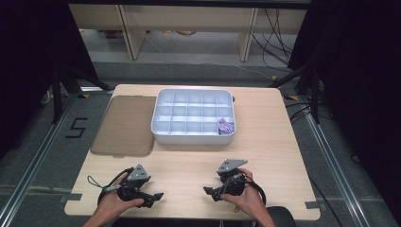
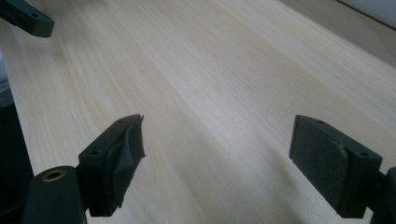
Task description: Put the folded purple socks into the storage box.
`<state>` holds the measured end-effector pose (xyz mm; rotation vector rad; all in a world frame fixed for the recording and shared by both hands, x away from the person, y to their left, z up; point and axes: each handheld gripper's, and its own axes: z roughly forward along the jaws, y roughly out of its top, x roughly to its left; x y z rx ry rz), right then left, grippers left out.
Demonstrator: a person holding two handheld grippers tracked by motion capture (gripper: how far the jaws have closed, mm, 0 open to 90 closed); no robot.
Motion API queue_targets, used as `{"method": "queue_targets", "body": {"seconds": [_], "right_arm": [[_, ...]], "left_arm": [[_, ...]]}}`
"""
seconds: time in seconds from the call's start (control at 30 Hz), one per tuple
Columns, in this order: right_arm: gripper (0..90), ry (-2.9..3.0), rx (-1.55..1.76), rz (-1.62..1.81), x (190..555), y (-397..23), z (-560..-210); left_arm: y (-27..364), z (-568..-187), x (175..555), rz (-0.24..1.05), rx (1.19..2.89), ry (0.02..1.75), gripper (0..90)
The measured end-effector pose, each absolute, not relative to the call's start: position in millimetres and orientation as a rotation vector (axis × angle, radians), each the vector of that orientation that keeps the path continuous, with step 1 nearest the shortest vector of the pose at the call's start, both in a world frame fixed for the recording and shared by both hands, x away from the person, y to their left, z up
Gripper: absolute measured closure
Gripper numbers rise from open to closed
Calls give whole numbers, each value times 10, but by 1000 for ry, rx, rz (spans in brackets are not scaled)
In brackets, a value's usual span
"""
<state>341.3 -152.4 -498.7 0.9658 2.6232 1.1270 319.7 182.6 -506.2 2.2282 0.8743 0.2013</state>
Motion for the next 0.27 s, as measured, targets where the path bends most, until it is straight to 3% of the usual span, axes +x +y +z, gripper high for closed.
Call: {"method": "queue_targets", "body": {"seconds": [0.27], "right_arm": [[184,2640,967,1095,3414,-1487,-5001]], "left_arm": [[1826,-5089,3205,197,2224,896,170]]}}
